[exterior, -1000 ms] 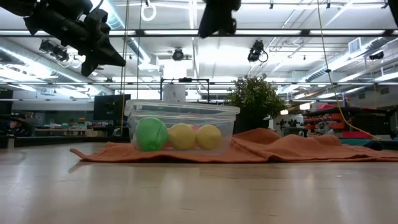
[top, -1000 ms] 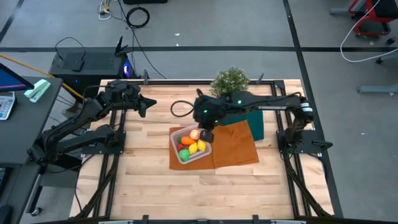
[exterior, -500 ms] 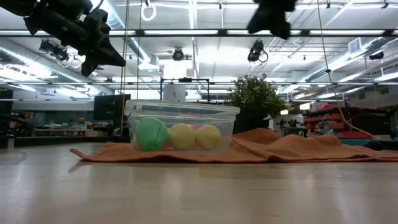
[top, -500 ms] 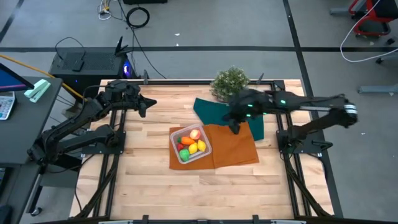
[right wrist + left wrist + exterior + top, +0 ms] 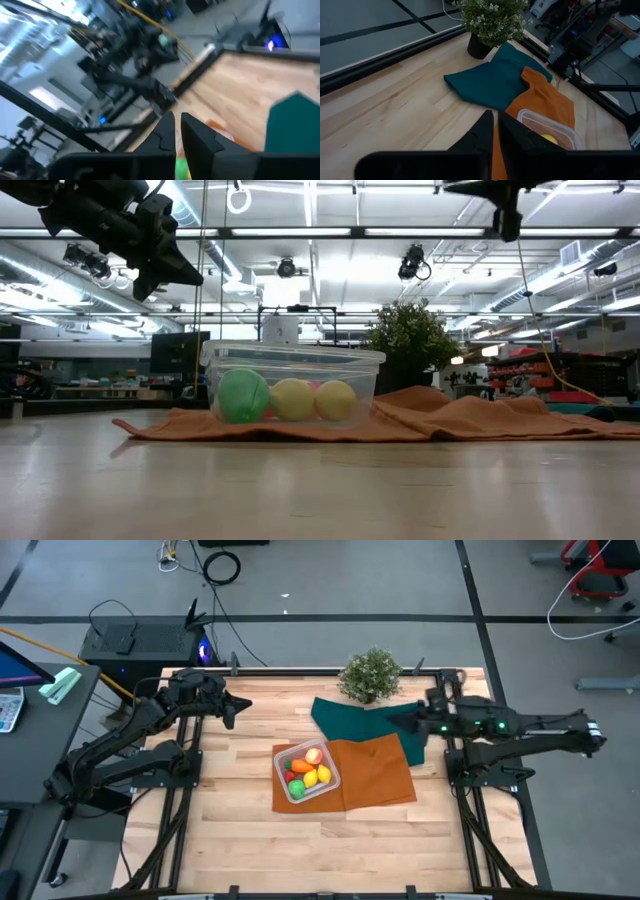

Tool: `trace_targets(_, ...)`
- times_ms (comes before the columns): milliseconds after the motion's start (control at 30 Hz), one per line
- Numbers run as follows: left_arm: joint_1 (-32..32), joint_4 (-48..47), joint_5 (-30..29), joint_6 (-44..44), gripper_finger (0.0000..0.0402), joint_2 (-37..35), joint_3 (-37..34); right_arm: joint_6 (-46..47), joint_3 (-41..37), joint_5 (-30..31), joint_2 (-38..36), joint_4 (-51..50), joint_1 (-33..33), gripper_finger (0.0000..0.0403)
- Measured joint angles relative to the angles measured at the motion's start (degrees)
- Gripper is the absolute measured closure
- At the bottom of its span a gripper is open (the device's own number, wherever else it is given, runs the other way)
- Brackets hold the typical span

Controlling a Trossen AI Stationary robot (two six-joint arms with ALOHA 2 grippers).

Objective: Pick and placing Produce into tupperware
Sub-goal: Return to Home Position

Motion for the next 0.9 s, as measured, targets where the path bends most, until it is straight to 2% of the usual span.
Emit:
trace_targets(200, 0.0, 0.0, 0.0, 0.5, 0.0371, 0.0, 0.0, -7.0, -0.5, 0.9, -7.5, 0.7, 0.1, 0.0403)
trace_targets(467, 0.0, 0.0, -1.5, 0.1, 0.0377, 0.0, 0.0, -14.0, -0.6, -0.7, -17.0, -6.0, 0.1, 0.0403)
trace_targets(667, 0.0, 0.0, -2.6, 0.1, 0.037, 0.0, 0.0, -16.2, -5.3, -1.5, -23.6, -5.9, 0.1, 0.0403)
trace_targets(900, 0.0, 0.0, -2.7, 0.0, 0.0378, 0.0, 0.0, -16.5, -16.2, -3.7, -29.2, 8.1, 0.1, 0.0403)
